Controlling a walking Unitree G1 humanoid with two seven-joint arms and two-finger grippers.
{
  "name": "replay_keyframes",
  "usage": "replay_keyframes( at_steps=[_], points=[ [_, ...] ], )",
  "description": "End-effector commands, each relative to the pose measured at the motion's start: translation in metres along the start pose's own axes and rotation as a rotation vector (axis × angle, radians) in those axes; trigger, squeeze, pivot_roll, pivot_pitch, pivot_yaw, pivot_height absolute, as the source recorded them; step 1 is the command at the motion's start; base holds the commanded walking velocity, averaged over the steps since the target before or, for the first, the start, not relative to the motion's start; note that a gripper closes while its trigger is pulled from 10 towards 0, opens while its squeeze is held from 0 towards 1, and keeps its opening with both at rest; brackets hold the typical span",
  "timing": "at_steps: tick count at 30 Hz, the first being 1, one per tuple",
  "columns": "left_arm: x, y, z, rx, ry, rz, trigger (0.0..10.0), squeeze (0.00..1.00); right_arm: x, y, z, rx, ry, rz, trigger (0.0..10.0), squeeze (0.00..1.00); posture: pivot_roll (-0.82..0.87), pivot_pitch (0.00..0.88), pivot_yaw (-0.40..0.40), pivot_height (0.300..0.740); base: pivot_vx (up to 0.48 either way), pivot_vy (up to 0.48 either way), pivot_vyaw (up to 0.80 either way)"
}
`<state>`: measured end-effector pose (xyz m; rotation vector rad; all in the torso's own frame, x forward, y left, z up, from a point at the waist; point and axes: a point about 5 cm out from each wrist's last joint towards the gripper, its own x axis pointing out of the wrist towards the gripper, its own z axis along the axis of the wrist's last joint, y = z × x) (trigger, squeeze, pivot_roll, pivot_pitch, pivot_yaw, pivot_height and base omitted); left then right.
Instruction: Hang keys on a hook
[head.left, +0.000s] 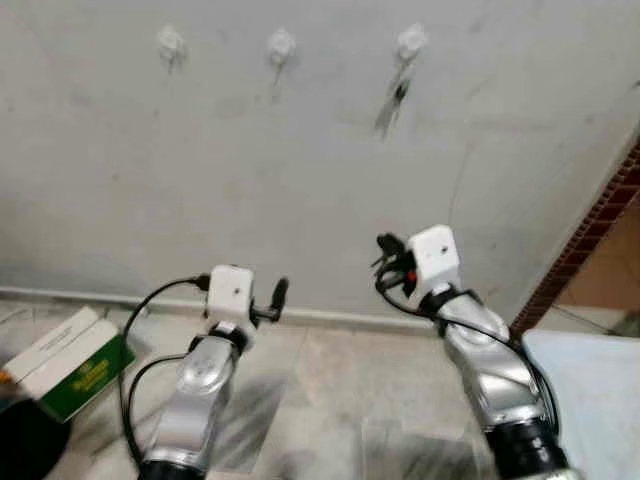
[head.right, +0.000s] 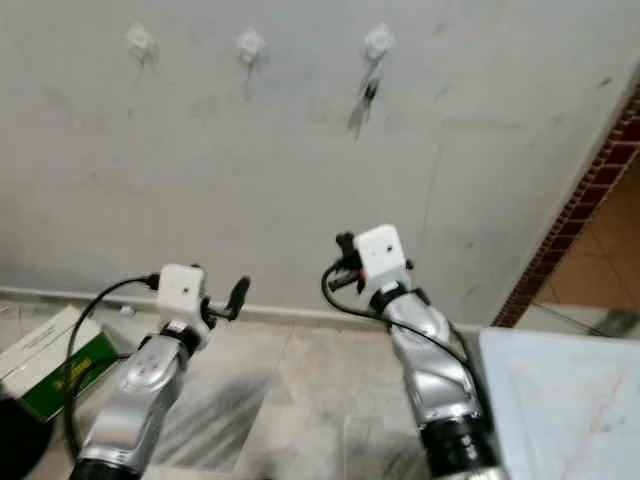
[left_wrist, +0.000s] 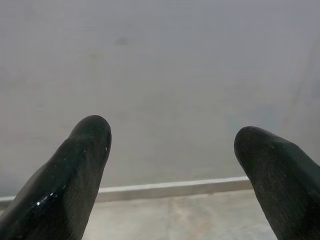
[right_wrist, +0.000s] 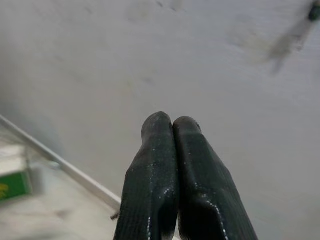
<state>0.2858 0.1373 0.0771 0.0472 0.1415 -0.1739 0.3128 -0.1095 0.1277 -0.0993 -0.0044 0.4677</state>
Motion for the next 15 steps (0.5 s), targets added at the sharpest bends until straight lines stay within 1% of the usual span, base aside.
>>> replay_keyframes(
  at_steps=[1,2,3,4,5,6,10,12,14,15],
  points=[
    [-0.001,-0.003,-0.001,-0.006,-0.004,-0.004,10.0,0.0,0.0,-0.003,0.007,0.048,-0.019,-0.002,10.0,0.0,-0.02,0.0,0.043,0.74,0.0,0.0,0.8],
    [0.0,-0.003,-0.001,-0.009,-0.004,-0.003,10.0,0.0,0.001,-0.001,0.005,0.204,-0.004,0.014,10.0,0.0,-0.02,0.0,0.04,0.74,0.0,0.0,0.0],
    [0.0,-0.004,-0.001,-0.01,-0.005,-0.003,10.0,0.0,0.001,0.003,0.004,0.293,0.008,0.053,10.0,0.0,-0.02,0.0,0.038,0.74,0.0,0.0,0.0],
    [0.0,-0.004,-0.001,-0.011,-0.006,-0.003,10.0,0.0,0.001,0.006,0.004,0.35,0.015,0.083,10.0,0.0,-0.02,0.0,0.038,0.74,0.0,0.0,0.0],
    [0.0,-0.003,-0.001,-0.012,-0.007,-0.002,10.0,0.0,0.0,0.009,0.004,0.374,0.015,0.123,10.0,0.0,-0.01,0.0,0.037,0.74,0.0,0.0,0.0],
    [0.0,-0.002,-0.001,-0.014,-0.007,0.0,10.0,0.0,-0.002,0.018,0.006,0.448,0.017,0.208,10.0,0.0,-0.01,0.0,0.036,0.74,0.0,0.0,0.0],
    [-0.001,-0.002,-0.002,-0.017,-0.005,0.0,10.0,0.0,-0.006,0.029,0.005,0.536,0.042,0.306,10.0,0.0,-0.01,0.0,0.034,0.74,0.0,0.0,0.0],
    [0.0,-0.002,-0.002,-0.019,-0.003,-0.001,10.0,0.0,-0.008,0.031,0.006,0.563,0.046,0.333,10.0,0.0,-0.01,0.0,0.035,0.74,0.0,0.0,0.0],
    [0.0,-0.004,-0.003,-0.047,0.006,-0.024,10.0,0.0,-0.009,0.031,0.005,0.574,0.054,0.338,10.0,0.0,-0.01,0.0,0.036,0.74,0.0,0.0,0.0],
    [0.0,-0.006,-0.003,-0.056,0.005,-0.041,10.0,0.0,-0.01,0.029,0.007,0.562,0.058,0.33,10.0,0.0,-0.01,0.0,0.036,0.74,0.0,0.0,0.0]
  ],
)
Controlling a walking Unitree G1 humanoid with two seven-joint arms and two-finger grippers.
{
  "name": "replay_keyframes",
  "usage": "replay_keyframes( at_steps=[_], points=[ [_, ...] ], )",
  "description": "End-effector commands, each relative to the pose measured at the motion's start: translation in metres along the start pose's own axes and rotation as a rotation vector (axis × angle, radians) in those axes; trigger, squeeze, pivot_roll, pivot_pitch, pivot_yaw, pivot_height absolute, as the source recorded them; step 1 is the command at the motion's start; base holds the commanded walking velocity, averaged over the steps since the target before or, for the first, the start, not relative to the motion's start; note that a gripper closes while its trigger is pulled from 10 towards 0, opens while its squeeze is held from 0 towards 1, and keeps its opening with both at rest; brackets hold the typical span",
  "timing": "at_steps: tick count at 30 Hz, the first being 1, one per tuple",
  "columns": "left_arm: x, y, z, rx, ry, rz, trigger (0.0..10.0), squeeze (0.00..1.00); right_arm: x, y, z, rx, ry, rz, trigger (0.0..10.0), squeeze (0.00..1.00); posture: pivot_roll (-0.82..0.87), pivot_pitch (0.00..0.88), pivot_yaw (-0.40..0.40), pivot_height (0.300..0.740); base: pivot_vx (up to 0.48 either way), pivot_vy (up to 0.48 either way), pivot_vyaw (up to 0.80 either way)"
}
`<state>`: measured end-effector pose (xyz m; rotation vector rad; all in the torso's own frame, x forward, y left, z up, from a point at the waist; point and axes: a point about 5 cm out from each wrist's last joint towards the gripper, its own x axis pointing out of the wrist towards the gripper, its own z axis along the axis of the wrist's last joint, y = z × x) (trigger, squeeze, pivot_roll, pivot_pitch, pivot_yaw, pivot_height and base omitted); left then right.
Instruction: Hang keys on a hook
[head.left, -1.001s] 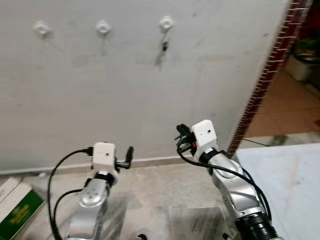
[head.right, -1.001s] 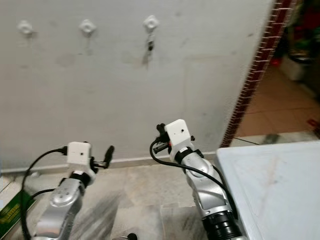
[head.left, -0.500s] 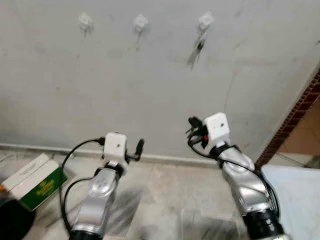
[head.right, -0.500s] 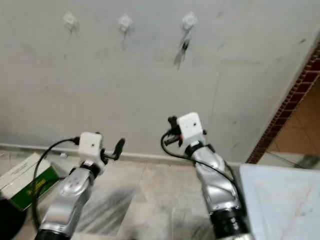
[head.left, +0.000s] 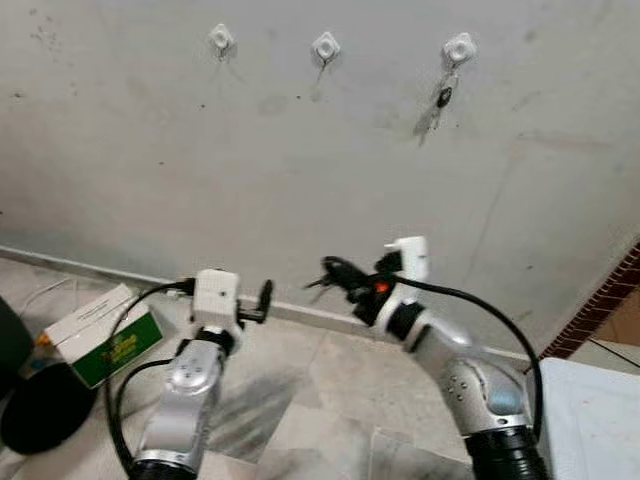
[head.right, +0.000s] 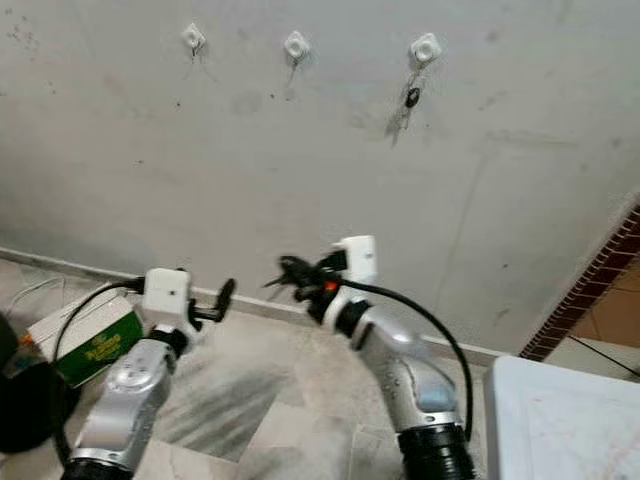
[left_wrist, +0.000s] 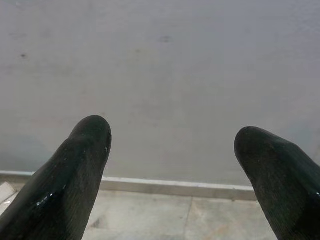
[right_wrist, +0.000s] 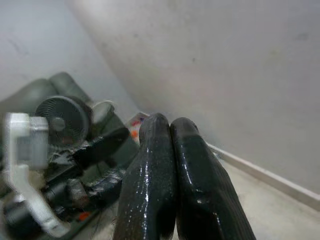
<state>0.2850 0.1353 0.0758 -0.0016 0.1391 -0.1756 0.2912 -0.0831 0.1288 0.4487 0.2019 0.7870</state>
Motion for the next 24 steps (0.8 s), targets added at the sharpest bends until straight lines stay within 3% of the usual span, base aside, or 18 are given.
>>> replay_keyframes(
  at_steps=[1,2,3,4,6,9,15,24],
  points=[
    [0.0,-0.004,-0.002,-0.008,0.013,-0.035,10.0,0.0,-0.004,-0.001,0.004,-0.004,-0.001,-0.008,10.0,0.0,-0.01,0.0,0.036,0.74,0.0,0.0,0.0],
    [0.0,-0.006,-0.001,-0.024,0.015,-0.056,10.0,0.0,-0.005,-0.002,0.005,-0.017,0.005,-0.011,10.0,0.0,-0.02,0.0,0.04,0.74,0.0,0.0,0.0],
    [0.0,-0.009,-0.002,-0.034,0.021,-0.077,10.0,0.0,-0.006,-0.004,0.01,-0.141,-0.007,-0.042,10.0,0.0,-0.02,0.0,0.041,0.74,0.0,0.0,0.0],
    [0.0,-0.009,-0.002,-0.034,0.021,-0.077,10.0,0.0,-0.006,-0.004,0.01,-0.141,-0.007,-0.042,10.0,0.0,-0.02,0.0,0.041,0.74,0.0,0.0,0.0],
    [-0.001,-0.018,-0.004,-0.101,0.051,-0.166,10.0,0.0,-0.005,0.0,0.019,-0.352,-0.021,-0.038,10.0,0.0,-0.02,0.0,0.044,0.74,0.0,0.0,0.0],
    [-0.004,-0.026,-0.003,-0.145,0.07,-0.269,10.0,0.0,-0.004,0.009,0.03,-0.494,-0.044,0.012,10.0,0.0,-0.02,0.0,0.047,0.74,0.0,0.0,0.0],
    [-0.012,-0.036,0.002,-0.171,0.087,-0.481,10.0,0.0,-0.007,0.015,0.033,-0.618,0.012,0.131,10.0,0.0,-0.02,0.0,0.051,0.74,0.0,0.0,0.0],
    [-0.025,-0.033,0.011,-0.132,0.08,-0.657,10.0,0.0,-0.018,0.009,0.031,-0.744,0.105,0.222,10.0,0.0,-0.01,0.0,0.057,0.74,0.0,0.0,0.0]
  ],
)
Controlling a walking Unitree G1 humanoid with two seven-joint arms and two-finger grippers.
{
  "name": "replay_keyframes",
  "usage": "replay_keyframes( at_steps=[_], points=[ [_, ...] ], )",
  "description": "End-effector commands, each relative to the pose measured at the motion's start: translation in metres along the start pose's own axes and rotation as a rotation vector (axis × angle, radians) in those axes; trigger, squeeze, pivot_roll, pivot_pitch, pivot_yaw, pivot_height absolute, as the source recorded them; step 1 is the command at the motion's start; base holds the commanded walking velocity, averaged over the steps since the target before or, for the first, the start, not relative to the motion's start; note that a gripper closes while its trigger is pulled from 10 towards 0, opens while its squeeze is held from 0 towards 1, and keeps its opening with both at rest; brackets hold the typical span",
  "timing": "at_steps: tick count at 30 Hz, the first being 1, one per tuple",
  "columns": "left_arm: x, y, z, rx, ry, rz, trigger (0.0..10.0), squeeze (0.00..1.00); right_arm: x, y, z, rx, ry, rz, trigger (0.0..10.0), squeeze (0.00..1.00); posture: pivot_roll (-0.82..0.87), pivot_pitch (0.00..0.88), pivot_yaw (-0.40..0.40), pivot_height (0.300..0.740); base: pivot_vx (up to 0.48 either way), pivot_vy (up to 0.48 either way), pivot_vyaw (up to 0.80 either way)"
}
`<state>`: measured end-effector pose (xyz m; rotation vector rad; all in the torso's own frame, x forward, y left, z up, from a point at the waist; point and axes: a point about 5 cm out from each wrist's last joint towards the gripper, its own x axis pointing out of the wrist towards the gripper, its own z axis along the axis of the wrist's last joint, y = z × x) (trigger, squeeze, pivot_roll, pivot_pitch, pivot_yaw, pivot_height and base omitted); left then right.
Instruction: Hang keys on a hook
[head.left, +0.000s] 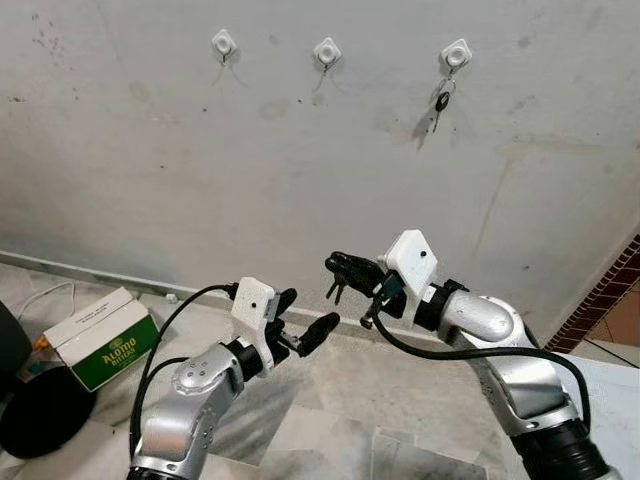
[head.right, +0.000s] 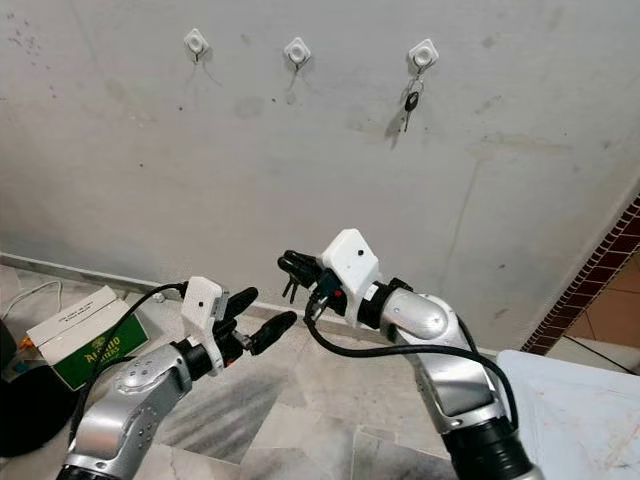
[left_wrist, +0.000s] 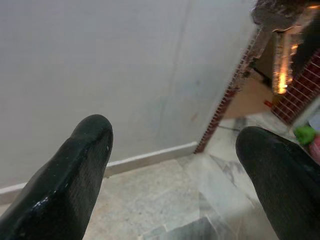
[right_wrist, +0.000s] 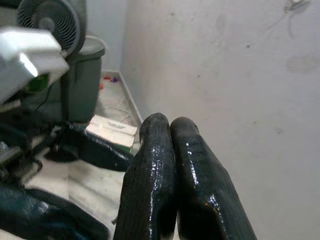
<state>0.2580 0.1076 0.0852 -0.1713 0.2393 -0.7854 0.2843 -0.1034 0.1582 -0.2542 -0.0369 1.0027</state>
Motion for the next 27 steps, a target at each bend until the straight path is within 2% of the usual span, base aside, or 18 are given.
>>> replay_keyframes(
  at_steps=[1,4,9,16,19,23,27],
  points=[
    [-0.003,-0.004,0.006,0.004,-0.004,-0.058,10.0,0.0,0.001,0.001,0.002,-0.037,-0.002,0.037,10.0,0.0,-0.01,0.0,0.057,0.74,0.0,0.0,0.0],
    [-0.007,-0.013,0.008,-0.016,0.018,-0.168,10.0,0.0,-0.002,-0.002,0.0,-0.055,0.011,0.056,10.0,0.0,-0.01,0.0,0.057,0.74,0.0,0.0,0.0],
    [-0.009,-0.021,0.013,-0.029,0.029,-0.254,10.0,0.0,-0.003,0.0,-0.003,-0.065,0.025,0.122,10.0,0.0,-0.01,0.0,0.057,0.74,0.0,0.0,0.0],
    [-0.012,-0.012,0.01,-0.021,0.041,-0.251,10.0,0.0,-0.007,0.006,-0.004,-0.034,0.028,0.208,10.0,0.0,-0.01,0.0,0.062,0.74,0.0,0.0,0.0],
    [-0.014,-0.006,0.012,-0.011,0.032,-0.218,10.0,0.0,-0.01,0.003,-0.006,-0.032,0.035,0.211,10.0,0.0,-0.01,0.0,0.064,0.74,0.0,0.0,0.0],
    [-0.019,-0.002,0.014,-0.018,0.032,-0.217,10.0,0.0,-0.012,-0.004,-0.004,-0.028,0.033,0.201,10.0,0.0,-0.01,0.0,0.064,0.74,0.0,0.0,0.0],
    [-0.021,-0.001,0.012,-0.021,0.043,-0.223,10.0,0.0,-0.012,-0.005,-0.002,-0.005,0.02,0.227,10.0,0.0,-0.01,0.0,0.064,0.74,0.0,0.0,0.0]
  ],
)
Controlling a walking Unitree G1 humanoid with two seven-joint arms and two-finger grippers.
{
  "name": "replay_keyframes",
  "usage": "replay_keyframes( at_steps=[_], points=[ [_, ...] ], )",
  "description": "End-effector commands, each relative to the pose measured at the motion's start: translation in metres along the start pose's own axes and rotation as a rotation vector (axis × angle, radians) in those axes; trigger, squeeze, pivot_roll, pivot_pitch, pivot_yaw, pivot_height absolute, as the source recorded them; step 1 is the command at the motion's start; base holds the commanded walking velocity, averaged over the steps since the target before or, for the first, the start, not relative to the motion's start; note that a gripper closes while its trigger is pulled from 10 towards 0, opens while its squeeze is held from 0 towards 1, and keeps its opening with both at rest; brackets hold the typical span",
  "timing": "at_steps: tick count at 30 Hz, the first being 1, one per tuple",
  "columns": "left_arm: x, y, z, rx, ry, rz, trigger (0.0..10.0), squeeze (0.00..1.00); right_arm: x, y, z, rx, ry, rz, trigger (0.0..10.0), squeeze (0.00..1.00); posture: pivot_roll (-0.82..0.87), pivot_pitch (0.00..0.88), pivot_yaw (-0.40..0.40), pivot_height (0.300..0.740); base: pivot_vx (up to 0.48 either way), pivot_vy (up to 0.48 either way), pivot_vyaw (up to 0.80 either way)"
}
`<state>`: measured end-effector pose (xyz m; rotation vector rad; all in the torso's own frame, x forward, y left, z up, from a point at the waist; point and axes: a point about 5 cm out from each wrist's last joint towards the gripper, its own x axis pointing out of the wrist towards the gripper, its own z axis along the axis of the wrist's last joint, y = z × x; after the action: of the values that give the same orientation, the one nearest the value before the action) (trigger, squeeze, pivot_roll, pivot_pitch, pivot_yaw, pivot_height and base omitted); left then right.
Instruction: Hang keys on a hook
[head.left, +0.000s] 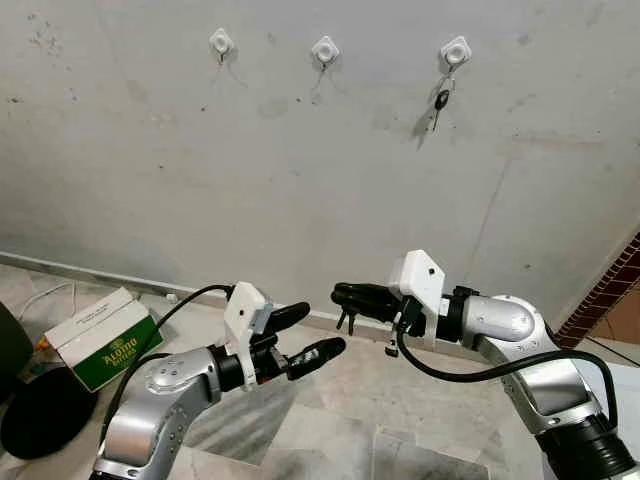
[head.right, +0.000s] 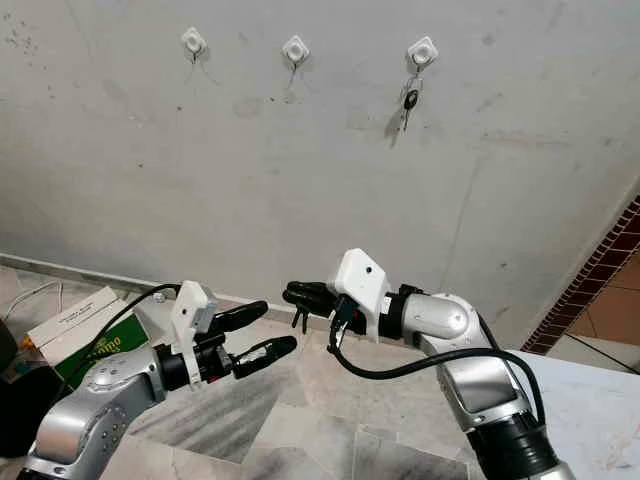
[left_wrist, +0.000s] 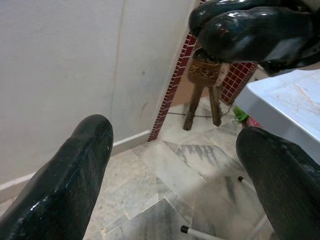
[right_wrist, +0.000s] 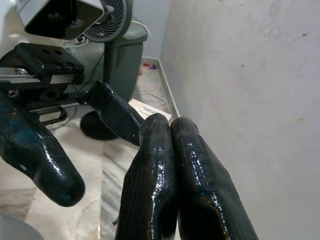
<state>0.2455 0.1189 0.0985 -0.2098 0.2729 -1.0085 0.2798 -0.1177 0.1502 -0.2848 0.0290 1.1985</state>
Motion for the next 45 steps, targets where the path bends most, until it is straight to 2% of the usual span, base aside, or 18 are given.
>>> replay_keyframes(
  at_steps=[1,11,14,25,30,41,45],
  points=[
    [-0.003,0.002,0.001,-0.002,0.0,-0.004,10.0,0.0,0.001,-0.002,0.009,-0.006,-0.025,0.031,10.0,0.0,-0.01,0.0,0.065,0.74,0.0,0.0,0.0],
    [0.009,-0.006,-0.006,-0.079,0.019,-0.103,10.0,0.0,0.003,-0.003,0.021,0.045,-0.089,0.065,10.0,0.0,-0.02,0.0,0.064,0.74,0.0,0.0,0.0],
    [0.012,-0.005,-0.006,-0.079,0.013,-0.098,10.0,0.0,0.0,-0.003,0.023,0.072,-0.106,0.073,10.0,0.0,-0.02,0.0,0.064,0.74,0.0,0.0,0.0],
    [0.006,0.001,0.005,-0.06,-0.009,-0.085,10.0,0.0,-0.011,0.001,0.016,0.092,-0.057,0.111,10.0,0.0,-0.03,0.0,0.064,0.74,0.0,0.0,0.0],
    [0.006,0.0,0.007,-0.082,-0.022,-0.093,10.0,0.0,-0.01,0.008,0.012,0.11,-0.047,0.142,10.0,0.0,-0.02,0.0,0.062,0.74,0.0,0.0,0.0],
    [0.017,-0.007,0.001,-0.139,-0.025,-0.146,10.0,0.0,-0.008,0.012,0.015,0.135,-0.071,0.163,10.0,0.0,-0.02,0.0,0.06,0.74,0.0,0.0,0.0],
    [0.024,-0.014,0.0,-0.181,-0.031,-0.197,10.0,0.0,-0.009,0.014,0.02,0.18,-0.108,0.175,10.0,0.0,-0.03,0.0,0.059,0.74,0.0,0.0,0.0]
  ],
)
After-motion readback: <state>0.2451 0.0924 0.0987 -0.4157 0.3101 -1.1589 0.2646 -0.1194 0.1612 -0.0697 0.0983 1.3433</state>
